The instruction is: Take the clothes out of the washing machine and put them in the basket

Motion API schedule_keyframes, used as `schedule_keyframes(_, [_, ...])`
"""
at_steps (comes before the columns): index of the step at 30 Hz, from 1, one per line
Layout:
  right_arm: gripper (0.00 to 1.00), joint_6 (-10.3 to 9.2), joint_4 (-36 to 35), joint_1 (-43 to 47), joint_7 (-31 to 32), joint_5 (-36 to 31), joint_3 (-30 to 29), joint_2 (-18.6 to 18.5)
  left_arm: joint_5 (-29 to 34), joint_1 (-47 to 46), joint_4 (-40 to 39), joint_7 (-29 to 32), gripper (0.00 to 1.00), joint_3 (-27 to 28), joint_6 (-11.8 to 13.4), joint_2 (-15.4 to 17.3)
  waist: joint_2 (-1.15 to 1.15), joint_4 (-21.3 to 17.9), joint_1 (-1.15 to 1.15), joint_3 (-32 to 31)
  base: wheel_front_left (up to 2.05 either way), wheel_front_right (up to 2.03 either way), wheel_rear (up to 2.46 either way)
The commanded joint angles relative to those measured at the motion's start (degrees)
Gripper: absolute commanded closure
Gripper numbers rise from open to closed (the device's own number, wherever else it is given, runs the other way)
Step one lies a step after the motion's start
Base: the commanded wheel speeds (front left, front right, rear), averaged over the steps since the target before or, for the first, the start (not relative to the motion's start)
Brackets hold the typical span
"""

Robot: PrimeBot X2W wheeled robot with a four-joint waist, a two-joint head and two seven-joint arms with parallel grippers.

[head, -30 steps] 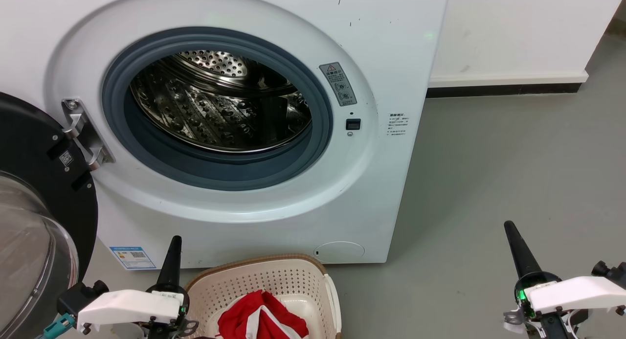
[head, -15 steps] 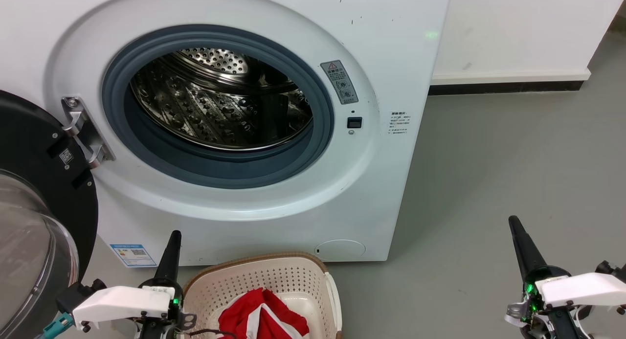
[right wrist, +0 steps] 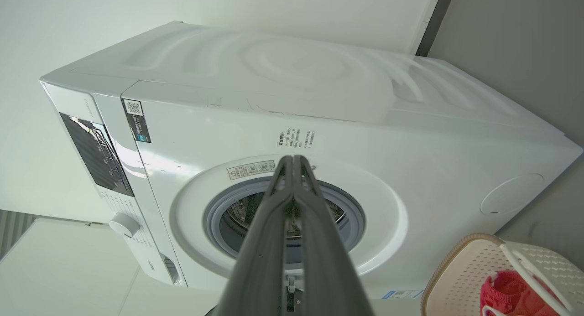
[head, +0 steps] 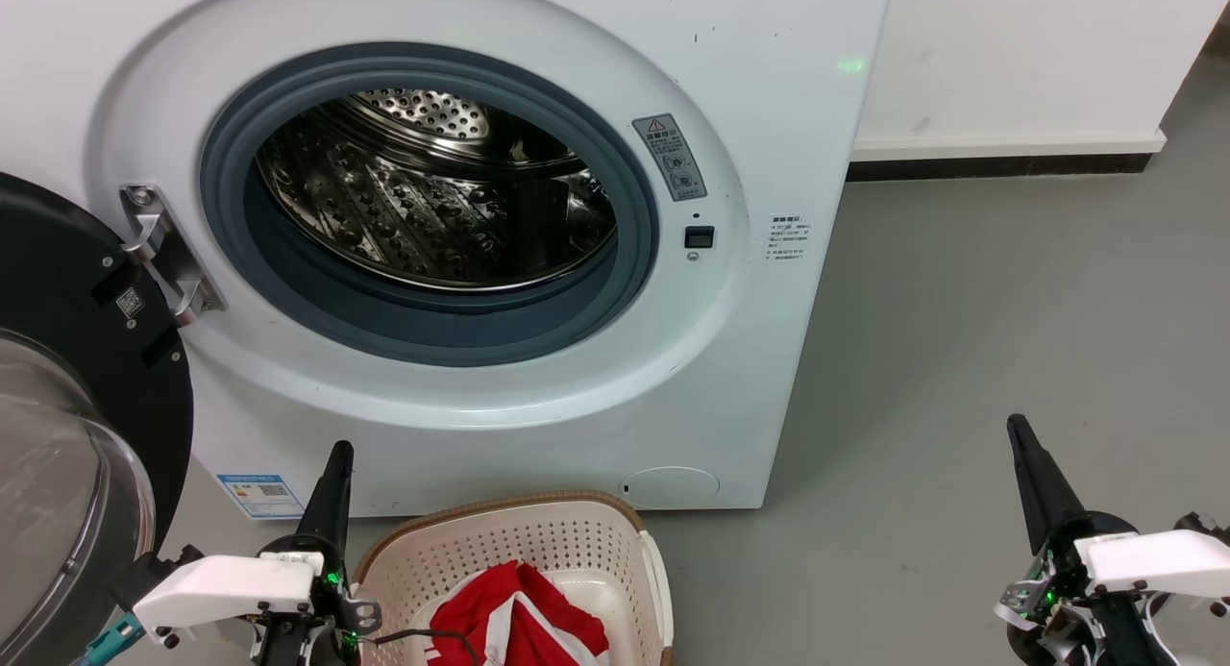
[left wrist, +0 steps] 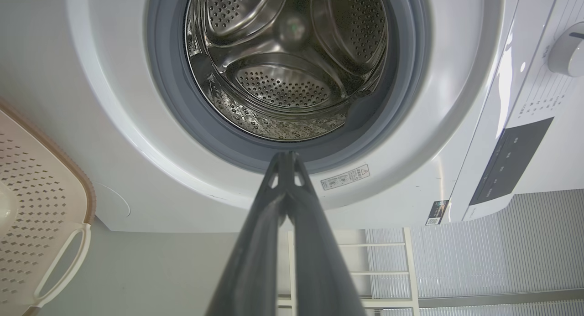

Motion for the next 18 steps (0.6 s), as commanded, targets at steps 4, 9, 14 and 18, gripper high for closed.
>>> schedule_keyframes(4, [1.0,0.0,0.24,-1.16,0.44,2.24,-0.37,0.0,-2.18,-1.03,0.28,0.54,1.0,0.34,-0.49,-0.01,0.0,0.05,0.0,0.11,0.0,0.0,0.0])
schedule_keyframes(9, [1.0,0.0,0.53,-1.51,0.67,4.34,-0.65,0.06,-4.23,-1.38,0.6,1.01,1.0,0.57,-0.67,-0.02,0.0,0.1,0.0,0.25,0.0,0.0,0.0])
schedule_keyframes(14, [1.0,0.0,0.82,-1.66,1.05,6.42,-0.89,0.13,-6.25,-1.69,0.9,1.57,1.0,0.82,-0.91,-0.02,0.0,0.16,0.0,0.4,0.0,0.0,0.0])
schedule_keyframes(18, [1.0,0.0,1.03,-1.86,1.19,7.95,-1.1,0.18,-7.83,-1.72,1.18,1.85,1.0,0.98,-1.02,-0.03,0.0,0.21,0.0,0.51,0.0,0.0,0.0])
